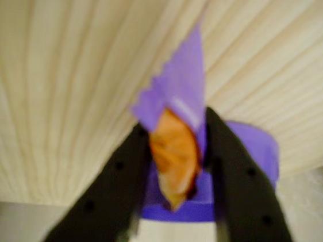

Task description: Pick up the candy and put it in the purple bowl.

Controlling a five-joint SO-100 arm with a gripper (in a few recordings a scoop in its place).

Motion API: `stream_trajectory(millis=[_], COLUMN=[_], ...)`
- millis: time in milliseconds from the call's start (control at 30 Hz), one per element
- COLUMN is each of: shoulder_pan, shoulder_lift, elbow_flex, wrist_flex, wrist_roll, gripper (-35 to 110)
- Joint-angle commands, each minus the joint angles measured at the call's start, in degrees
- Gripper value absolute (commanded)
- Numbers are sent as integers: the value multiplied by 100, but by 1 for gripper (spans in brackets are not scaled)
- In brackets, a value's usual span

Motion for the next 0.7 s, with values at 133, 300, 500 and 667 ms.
stream_trajectory(millis=[133,300,500,667], shoulder_pan=[114,501,1063,1433], shoulder_lift=[896,703,97,-281], elbow_flex=[-809,-1547,-2751,-3278], wrist_flex=[650,1020,1547,1679], wrist_roll=[44,62,62,35], gripper=[0,0,0,0])
